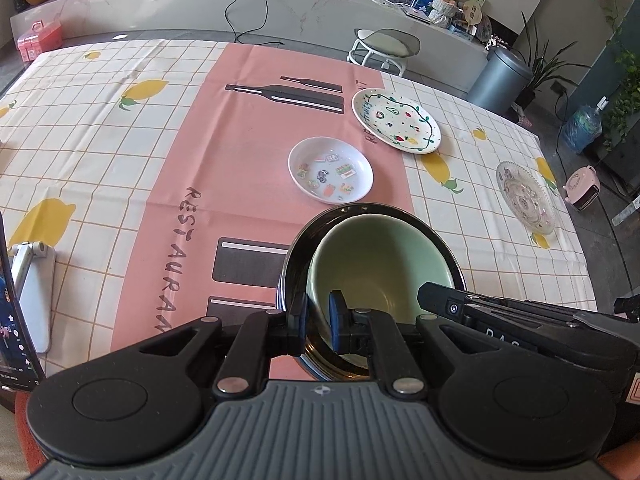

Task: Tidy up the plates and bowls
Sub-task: 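Carry the green bowl with both tools and lower it into the blue bowl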

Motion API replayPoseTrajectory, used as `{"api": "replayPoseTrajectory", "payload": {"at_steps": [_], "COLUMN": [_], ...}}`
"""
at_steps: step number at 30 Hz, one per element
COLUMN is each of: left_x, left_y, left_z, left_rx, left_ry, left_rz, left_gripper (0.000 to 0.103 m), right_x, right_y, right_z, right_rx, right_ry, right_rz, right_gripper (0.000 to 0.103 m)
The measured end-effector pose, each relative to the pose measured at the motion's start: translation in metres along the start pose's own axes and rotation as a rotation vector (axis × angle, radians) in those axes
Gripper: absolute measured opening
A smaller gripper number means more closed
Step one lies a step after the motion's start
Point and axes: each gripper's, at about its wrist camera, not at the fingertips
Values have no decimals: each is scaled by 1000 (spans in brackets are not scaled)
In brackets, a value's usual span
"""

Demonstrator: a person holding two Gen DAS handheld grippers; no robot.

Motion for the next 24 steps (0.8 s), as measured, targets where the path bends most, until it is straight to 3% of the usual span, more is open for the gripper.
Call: {"api": "replayPoseTrajectory", "payload": {"at_steps": [5,9,19,24], "left_x": [1,1,-7,-3], "left_y": [-2,-14,-19,-22], "left_z": [1,7,11,12], "left_rx": [12,72,64,75], "left_ry": [9,20,-30,-21], "left_rz": [8,55,-13,-23], "left_gripper": [13,14,14,25], "right_x": [-1,-2,-4,0], "right_y": [2,1,-4,-22], "right_z": [0,0,1,7], "right_rx": [6,12,32,82], "right_ry": [-25,-31,-46,-26], "right_rz": [-18,-8,-28,-9], "right_gripper": [4,4,7,10]}}
Point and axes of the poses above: each gripper's, at about its wrist camera, not at the fingertips, and y roughly the way its jaws point, x to its right, z to its top, and after that the axes turned 9 degrees about z, right-handed
